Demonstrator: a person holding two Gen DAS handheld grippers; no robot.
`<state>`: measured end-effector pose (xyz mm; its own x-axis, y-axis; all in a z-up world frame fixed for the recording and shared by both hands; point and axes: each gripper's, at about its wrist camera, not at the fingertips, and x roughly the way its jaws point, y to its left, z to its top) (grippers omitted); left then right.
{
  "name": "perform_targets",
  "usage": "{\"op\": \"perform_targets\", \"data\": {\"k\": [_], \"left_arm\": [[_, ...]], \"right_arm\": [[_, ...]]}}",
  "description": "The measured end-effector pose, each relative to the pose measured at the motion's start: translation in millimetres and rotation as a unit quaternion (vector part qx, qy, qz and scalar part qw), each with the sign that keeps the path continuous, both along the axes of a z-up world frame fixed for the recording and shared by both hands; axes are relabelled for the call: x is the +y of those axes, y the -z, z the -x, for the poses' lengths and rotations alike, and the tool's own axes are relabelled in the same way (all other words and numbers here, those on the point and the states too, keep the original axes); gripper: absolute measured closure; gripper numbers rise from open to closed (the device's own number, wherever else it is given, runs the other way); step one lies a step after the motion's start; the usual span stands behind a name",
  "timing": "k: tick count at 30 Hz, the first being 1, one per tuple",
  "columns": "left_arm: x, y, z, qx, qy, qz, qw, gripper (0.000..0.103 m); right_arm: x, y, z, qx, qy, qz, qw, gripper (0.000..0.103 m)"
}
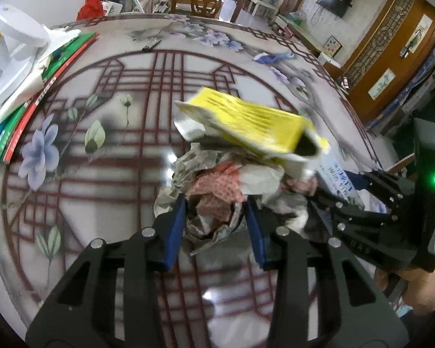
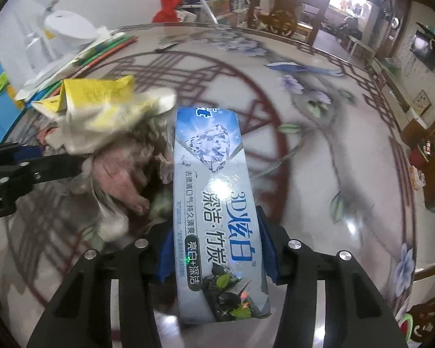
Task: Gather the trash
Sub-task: 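Grasp the blue-white toothpaste carton with the right tool while the left tool grasps crumpled paper, then carry the toothpaste carton and crumpled paper over the red bucket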
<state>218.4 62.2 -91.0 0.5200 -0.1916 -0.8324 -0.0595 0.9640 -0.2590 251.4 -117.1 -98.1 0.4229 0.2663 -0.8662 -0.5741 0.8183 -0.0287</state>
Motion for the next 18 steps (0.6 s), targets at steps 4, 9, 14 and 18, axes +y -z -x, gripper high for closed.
{"op": "perform_targets", "data": {"k": [4,9,14,18], "left_arm": [[-5,-1,29,0.007,0.009,0.002,0.9999,0.065],[-7,-1,67,0.023,0.004,0.028,0.9993,0.065],[-20,-11,98,0.027,0.011,0.03,0.9991,0.066],[-34,-28,123,0.016,0.034,0.016,0.9992,0.066]], "right_arm": [[4,-6,34,-0.019,-0.038,0.002,0.999,0.057],[-1,-17,74,-0.026,-0.07,0.0,0.997,0.058],[-10,-29,108,-0.032,-0.07,0.003,0.997,0.058],[-28,-42,125,-0.05,-0.041,0.014,0.998,0.058]]}}
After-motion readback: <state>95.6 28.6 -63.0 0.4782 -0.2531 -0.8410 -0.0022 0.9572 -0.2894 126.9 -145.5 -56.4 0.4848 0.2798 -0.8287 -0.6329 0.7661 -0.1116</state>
